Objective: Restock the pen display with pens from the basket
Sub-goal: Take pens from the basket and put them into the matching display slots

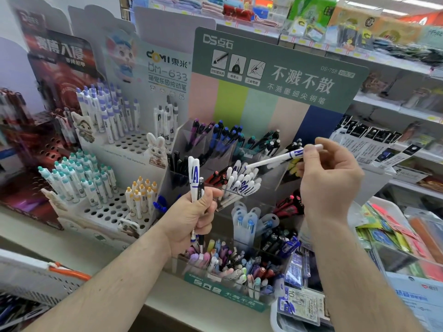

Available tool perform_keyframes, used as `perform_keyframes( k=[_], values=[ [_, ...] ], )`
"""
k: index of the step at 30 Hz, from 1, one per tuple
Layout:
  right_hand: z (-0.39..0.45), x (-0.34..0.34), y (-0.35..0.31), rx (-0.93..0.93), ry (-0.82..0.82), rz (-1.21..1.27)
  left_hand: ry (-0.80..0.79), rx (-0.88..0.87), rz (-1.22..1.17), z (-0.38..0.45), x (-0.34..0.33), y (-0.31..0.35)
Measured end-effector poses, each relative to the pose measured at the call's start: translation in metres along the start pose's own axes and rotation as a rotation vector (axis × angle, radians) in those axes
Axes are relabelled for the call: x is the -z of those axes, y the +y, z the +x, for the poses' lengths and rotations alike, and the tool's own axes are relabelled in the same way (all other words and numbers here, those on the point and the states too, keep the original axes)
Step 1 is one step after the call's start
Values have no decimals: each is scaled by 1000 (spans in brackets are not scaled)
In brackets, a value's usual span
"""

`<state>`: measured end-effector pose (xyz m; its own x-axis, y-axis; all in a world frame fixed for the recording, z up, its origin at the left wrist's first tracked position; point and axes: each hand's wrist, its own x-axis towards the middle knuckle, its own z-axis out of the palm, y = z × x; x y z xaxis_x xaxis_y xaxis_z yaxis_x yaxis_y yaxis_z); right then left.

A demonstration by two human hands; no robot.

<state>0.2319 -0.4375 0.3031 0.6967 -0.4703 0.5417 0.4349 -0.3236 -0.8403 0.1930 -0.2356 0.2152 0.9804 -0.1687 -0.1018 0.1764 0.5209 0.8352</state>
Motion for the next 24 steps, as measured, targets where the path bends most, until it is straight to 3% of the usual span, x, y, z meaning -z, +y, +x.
perform_keyframes(
  k=[3,8,14,22,24],
  values=[
    [3,-12,9,141,7,-123,-8,10,14,0,1,0],
    [-9,-36,20,292,-228,-373,-29,21,36,0,-1,-1],
    [-18,-47,30,216,-593,-725,-72,34,56,-1,-2,-2],
    [-20,-46,22,227,-636,-830,-124,60,22,-3,-7,-1],
    [-24,-45,18,222,-600,-761,-141,72,25,-4,-7,-1]
  ],
)
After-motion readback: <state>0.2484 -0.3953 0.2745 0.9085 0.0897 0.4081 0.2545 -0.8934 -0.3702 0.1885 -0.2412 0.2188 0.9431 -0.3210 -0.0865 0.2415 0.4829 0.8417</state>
